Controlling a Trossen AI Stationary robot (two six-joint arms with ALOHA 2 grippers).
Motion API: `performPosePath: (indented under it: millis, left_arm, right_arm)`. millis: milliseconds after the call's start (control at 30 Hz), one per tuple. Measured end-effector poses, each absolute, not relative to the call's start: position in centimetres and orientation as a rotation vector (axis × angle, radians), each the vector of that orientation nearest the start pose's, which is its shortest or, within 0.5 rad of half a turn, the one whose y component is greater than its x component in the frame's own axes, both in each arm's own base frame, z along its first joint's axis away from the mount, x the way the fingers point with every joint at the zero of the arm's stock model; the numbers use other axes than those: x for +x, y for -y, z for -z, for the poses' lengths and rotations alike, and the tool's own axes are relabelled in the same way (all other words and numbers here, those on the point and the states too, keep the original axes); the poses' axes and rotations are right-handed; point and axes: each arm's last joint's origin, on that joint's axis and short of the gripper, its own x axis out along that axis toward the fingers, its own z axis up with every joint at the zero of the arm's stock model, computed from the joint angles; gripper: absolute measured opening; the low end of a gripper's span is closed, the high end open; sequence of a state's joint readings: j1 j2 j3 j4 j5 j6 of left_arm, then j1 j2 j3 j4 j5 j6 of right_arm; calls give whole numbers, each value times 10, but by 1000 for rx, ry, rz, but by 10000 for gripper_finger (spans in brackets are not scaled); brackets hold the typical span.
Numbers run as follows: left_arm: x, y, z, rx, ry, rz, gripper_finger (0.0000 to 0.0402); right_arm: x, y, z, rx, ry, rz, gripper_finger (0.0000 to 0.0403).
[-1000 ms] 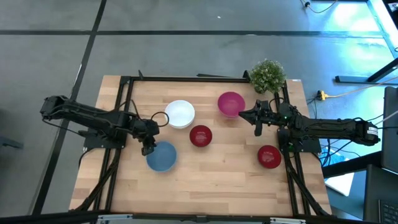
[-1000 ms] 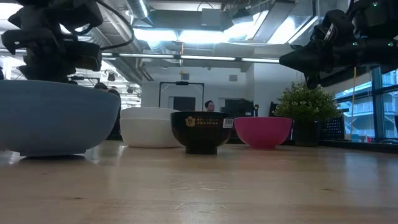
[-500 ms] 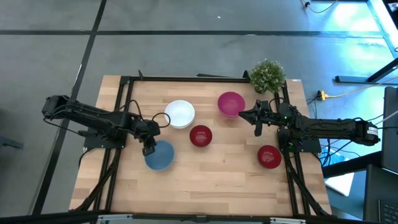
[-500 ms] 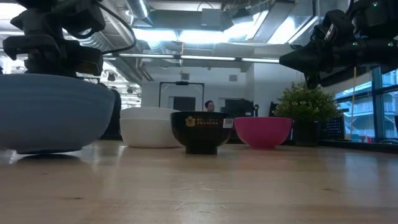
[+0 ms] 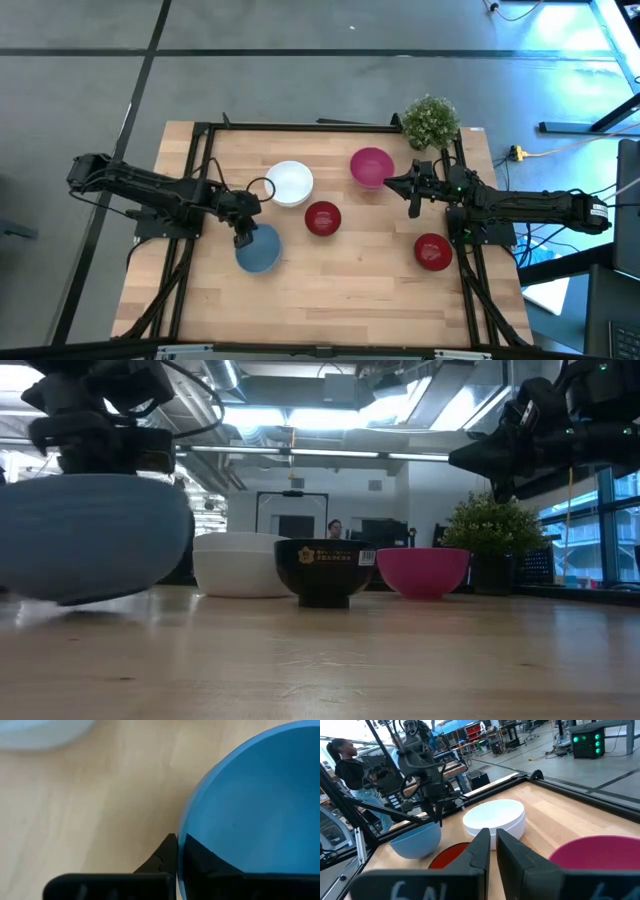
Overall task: Nest bowls inside each other
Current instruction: Stack the blue bowl into the white bowl
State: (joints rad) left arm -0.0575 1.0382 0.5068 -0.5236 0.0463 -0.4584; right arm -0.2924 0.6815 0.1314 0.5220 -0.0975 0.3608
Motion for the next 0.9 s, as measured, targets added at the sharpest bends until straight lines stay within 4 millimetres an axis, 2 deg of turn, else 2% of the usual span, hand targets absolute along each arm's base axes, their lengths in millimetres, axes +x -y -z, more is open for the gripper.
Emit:
performPosePath:
  millis: [167, 333, 467, 667, 900]
  left_arm:
    - [179, 1, -188, -380, -986, -159, 2]
    - [187, -14, -226, -303, -861, -154, 2]
    - [188, -30, -260, -260, -841, -214, 2]
    - [190, -53, -295, -196, -800, -330, 2]
    - [206, -85, -304, -175, -833, -380, 2]
  right_arm:
    - [146, 41, -190, 368, 6, 198, 33]
    - [146, 41, -190, 369, 5, 198, 33]
    - [146, 41, -190, 370, 5, 196, 33]
    - [146, 41, -190, 371, 3, 190, 33]
    - [146, 41, -189, 373, -10, 191, 33]
